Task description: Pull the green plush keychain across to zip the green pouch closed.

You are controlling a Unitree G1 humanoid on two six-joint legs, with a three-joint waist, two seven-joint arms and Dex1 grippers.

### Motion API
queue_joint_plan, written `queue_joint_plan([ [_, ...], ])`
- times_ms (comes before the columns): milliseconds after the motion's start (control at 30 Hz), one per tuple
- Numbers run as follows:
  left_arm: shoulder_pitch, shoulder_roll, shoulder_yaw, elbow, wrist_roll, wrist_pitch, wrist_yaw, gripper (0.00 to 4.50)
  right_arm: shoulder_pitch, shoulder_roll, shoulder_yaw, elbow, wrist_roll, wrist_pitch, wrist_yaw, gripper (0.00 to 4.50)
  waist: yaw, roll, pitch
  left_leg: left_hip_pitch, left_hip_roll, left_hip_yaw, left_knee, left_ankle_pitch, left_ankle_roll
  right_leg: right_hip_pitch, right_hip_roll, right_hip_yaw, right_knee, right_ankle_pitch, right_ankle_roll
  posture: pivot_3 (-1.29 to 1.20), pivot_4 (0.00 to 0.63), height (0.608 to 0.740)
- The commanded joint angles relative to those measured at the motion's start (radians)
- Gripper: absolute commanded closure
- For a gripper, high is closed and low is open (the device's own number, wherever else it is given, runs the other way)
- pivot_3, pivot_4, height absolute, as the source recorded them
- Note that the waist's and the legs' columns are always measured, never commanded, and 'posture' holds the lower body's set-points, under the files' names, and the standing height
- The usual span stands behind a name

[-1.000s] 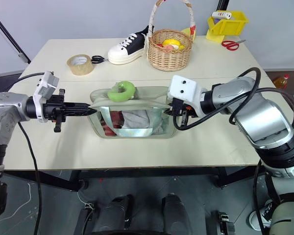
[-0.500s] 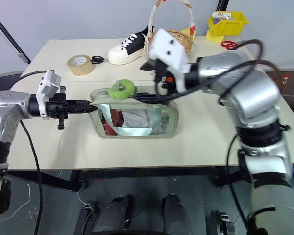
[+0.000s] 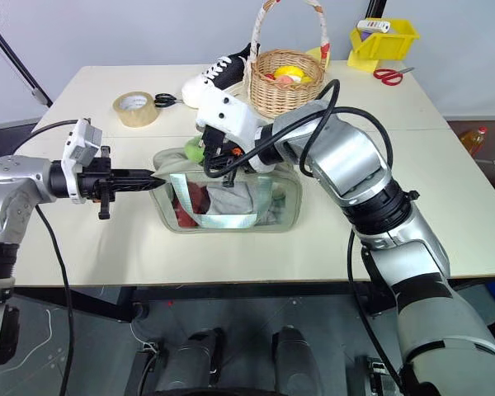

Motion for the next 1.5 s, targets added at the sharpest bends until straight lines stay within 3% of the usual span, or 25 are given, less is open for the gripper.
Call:
queue_joint_plan([
  [33, 0.010, 0.015, 0.011, 0.000, 0.007, -0.005, 0.003, 4.50, -0.012, -0.061, -0.147, -0.054, 0.052, 0.042, 0.006, 4.48, 0.002, 0.000, 0.000, 0.000, 0.000, 0.000, 0.000, 0.000, 0.000, 0.000, 0.000, 0.000, 0.000, 0.000, 0.000, 0.00, 0.150, 0.695],
  [233, 0.006, 0.016, 0.000, 0.016, 0.009, -0.019, 0.003, 4.50, 0.037, -0.106, -0.234, -0.076, 0.151, 0.120, 0.001, 4.48, -0.002, 0.000, 0.000, 0.000, 0.000, 0.000, 0.000, 0.000, 0.000, 0.000, 0.000, 0.000, 0.000, 0.000, 0.000, 0.00, 0.150, 0.695],
  [433, -0.006, 0.019, -0.022, 0.032, 0.009, -0.035, 0.003, 4.50, 0.081, -0.089, -0.190, -0.114, 0.135, 0.077, -0.049, 4.48, -0.005, 0.000, 0.000, 0.000, 0.000, 0.000, -0.001, 0.000, 0.000, -0.001, 0.001, 0.000, 0.000, 0.000, 0.000, 0.00, 0.150, 0.695],
  [533, -0.010, 0.021, -0.023, 0.033, 0.006, -0.036, 0.004, 4.50, 0.106, -0.100, -0.157, -0.137, 0.125, 0.050, -0.049, 3.47, -0.002, 0.000, 0.000, 0.000, 0.000, 0.000, -0.001, 0.000, 0.000, 0.000, 0.000, 0.000, 0.000, 0.000, 0.000, 0.00, 0.150, 0.695],
  [733, 0.005, 0.027, -0.018, 0.010, -0.002, -0.027, 0.005, 4.50, 0.122, -0.101, -0.145, -0.161, 0.132, 0.056, -0.055, 0.44, -0.005, 0.000, 0.000, 0.000, 0.000, 0.000, -0.001, 0.000, 0.000, 0.000, 0.001, 0.000, 0.000, 0.000, 0.000, 0.00, 0.150, 0.695],
  [967, 0.006, 0.032, -0.020, 0.003, 0.000, -0.024, 0.005, 4.50, 0.122, -0.084, -0.182, -0.153, 0.167, 0.109, -0.074, 0.44, -0.005, 0.000, 0.000, 0.000, 0.000, 0.000, -0.001, 0.000, 0.000, 0.000, 0.001, 0.000, 0.000, 0.000, 0.000, 0.00, 0.150, 0.695],
  [1067, 0.004, 0.029, -0.024, 0.003, 0.002, -0.023, 0.006, 4.50, 0.123, -0.076, -0.198, -0.152, 0.184, 0.130, -0.085, 1.34, -0.005, 0.000, 0.000, 0.000, 0.001, 0.000, -0.001, 0.000, 0.000, 0.000, 0.001, 0.000, 0.000, 0.000, 0.000, 0.00, 0.150, 0.695],
  [1267, 0.004, 0.026, -0.031, 0.002, 0.006, -0.021, 0.005, 4.50, 0.124, -0.047, -0.246, -0.153, 0.229, 0.175, -0.122, 4.33, -0.004, 0.000, 0.000, 0.000, 0.001, 0.000, -0.001, 0.000, 0.000, 0.000, 0.001, 0.000, 0.000, 0.000, 0.000, 0.00, 0.150, 0.695],
  [1500, 0.009, 0.028, -0.034, -0.004, 0.007, -0.015, 0.003, 4.50, 0.141, -0.054, -0.339, -0.149, 0.299, 0.232, -0.151, 4.43, 0.000, 0.000, 0.000, 0.000, 0.001, 0.000, -0.001, 0.000, 0.000, 0.000, 0.000, 0.000, 0.000, 0.000, 0.000, 0.00, 0.150, 0.695],
])
